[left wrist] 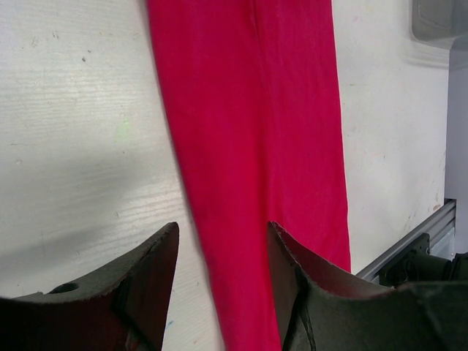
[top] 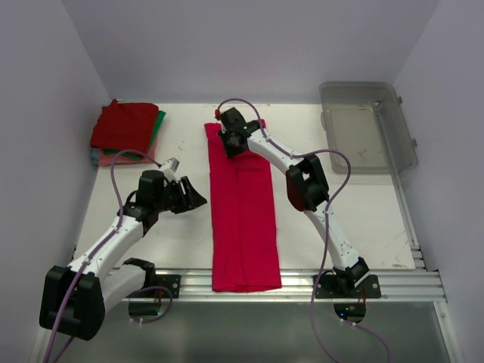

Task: Fold and stack the t-shirts
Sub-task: Fold the tshirt

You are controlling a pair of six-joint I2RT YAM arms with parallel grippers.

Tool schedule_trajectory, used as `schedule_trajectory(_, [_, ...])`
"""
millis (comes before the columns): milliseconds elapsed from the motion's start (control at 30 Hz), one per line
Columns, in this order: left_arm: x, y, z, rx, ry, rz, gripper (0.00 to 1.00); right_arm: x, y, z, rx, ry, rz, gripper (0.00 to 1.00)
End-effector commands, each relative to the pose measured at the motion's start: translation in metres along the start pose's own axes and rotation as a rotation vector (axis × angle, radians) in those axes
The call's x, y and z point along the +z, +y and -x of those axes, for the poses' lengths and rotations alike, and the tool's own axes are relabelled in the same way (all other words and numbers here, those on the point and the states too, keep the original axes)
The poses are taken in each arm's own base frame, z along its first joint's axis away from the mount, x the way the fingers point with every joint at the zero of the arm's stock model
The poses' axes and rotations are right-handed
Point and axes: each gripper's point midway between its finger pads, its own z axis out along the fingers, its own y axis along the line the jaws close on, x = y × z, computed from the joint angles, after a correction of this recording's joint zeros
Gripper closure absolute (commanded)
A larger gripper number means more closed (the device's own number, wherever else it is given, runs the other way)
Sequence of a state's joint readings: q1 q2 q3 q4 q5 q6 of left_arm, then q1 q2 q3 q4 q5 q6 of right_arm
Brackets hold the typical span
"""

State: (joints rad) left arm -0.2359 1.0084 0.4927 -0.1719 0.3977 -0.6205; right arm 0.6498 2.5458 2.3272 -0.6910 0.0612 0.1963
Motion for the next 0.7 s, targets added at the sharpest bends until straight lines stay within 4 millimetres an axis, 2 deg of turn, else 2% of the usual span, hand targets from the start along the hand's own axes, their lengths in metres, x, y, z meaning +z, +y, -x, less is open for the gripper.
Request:
schedule_trajectory(0, [-0.001, -0.007, 0.004, 0.017, -0.025, -0.036, 0.45, 0.009, -0.004, -0.012, -0.012, 0.026, -0.017, 0.75])
schedule_trajectory(33, [-0.001, -0.007, 0.004, 0.019, -0.026, -0.036, 0.45, 0.01, -0.004, -0.012, -0.01, 0.026, -0.017, 0.76])
schedule_trajectory(200, [-0.002, -0.007, 0.003, 0.019, -0.026, -0.036, 0.46, 0.007, -0.005, -0.01, -0.005, 0.017, -0.022, 0.96])
schedule_trajectory(267, [-0.003, -0.007, 0.003, 0.019, -0.028, -0.034, 0.46, 0.0, -0.004, -0.002, -0.002, -0.009, -0.021, 1.0])
schedule_trajectory(333, [-0.004, -0.007, 0.002, 0.018, -0.029, -0.034, 0.46, -0.006, -0.004, 0.002, 0.0, -0.024, -0.02, 1.0])
schedule_trajectory(433, [-0.003, -0.006, 0.001, 0.016, -0.027, -0.033, 0.46, -0.025, -0.004, 0.017, 0.003, -0.074, -0.019, 1.0])
schedule_trajectory(467, [-0.003, -0.006, 0.001, 0.014, -0.027, -0.033, 0.46, -0.039, -0.002, 0.029, 0.007, -0.109, -0.015, 1.0])
schedule_trajectory(533, [-0.003, -0.005, 0.0, 0.016, -0.028, -0.032, 0.46, -0.047, -0.004, 0.035, 0.004, -0.13, -0.02, 1.0])
schedule_trajectory(600, [-0.003, -0.005, 0.001, 0.016, -0.029, -0.029, 0.46, -0.057, -0.011, 0.047, 0.0, -0.163, -0.055, 1.0])
schedule_trajectory(667, [-0.003, -0.005, 0.001, 0.015, -0.028, -0.028, 0.46, -0.06, -0.02, 0.05, -0.005, -0.167, -0.109, 1.0])
